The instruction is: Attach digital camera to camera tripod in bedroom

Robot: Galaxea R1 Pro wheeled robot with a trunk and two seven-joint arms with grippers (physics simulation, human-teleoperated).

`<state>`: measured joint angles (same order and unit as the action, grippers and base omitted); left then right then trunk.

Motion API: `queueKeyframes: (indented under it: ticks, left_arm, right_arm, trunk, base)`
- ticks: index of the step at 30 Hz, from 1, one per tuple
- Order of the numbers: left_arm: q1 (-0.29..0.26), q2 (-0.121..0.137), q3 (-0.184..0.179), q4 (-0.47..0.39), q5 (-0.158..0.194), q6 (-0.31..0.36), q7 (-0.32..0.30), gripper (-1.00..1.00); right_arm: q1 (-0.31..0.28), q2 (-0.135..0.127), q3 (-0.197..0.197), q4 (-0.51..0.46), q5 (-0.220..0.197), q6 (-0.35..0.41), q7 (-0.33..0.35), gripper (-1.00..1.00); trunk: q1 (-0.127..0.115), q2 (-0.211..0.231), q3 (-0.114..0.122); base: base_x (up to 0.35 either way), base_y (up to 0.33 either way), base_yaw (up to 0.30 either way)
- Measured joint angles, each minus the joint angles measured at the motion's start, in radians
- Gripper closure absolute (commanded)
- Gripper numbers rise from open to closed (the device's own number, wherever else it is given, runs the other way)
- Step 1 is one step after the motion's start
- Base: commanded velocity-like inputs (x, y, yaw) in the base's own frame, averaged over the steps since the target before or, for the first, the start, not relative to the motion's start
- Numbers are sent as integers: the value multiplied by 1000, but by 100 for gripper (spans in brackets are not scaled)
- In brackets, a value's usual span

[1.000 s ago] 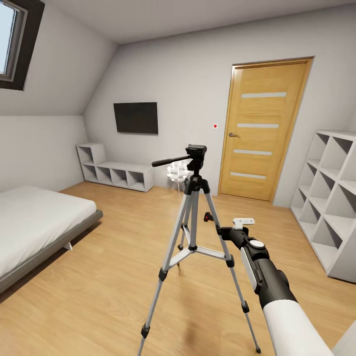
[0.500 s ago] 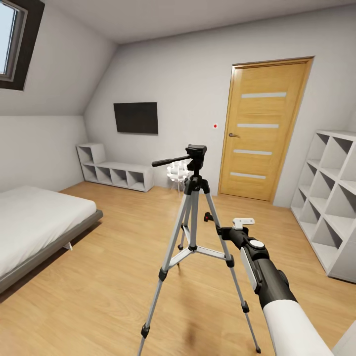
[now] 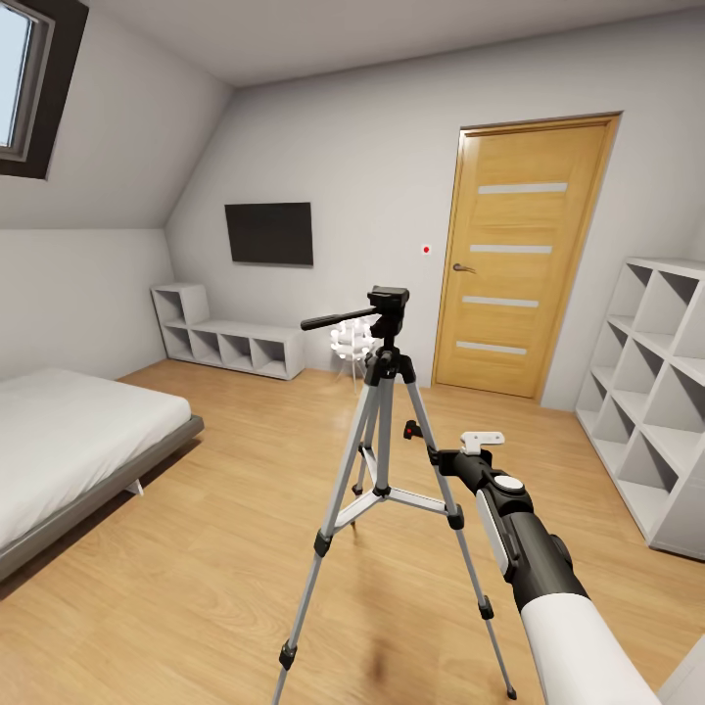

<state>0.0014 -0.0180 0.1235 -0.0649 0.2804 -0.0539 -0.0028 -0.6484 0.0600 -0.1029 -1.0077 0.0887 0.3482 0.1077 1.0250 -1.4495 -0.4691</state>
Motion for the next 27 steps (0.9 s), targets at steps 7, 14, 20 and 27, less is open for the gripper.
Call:
queueKeyframes:
  ticks: [7,14,20,27]
  left_arm:
    - [0,0,1,0,0,0,0,-100]
    - [0,0,1,0,0,0,0,-100]
    - [0,0,1,0,0,0,0,-100]
    - [0,0,1,0,0,0,0,-100]
  right_arm:
    - [0,0,0,-1,0,0,0,-100]
    - [0,0,0,-1,0,0,0,-100]
    - [0,0,0,-1,0,0,0,-100]
    - [0,0,0,-1,1,0,0,-100]
  trunk:
    - [0,0,0]
    - [0,0,0]
    - [0,0,0]
    - [0,0,0]
  base:
    - [-48,0,0]
    - [-104,0,0]
    - [-17,0,0]
    - [-1,0,0]
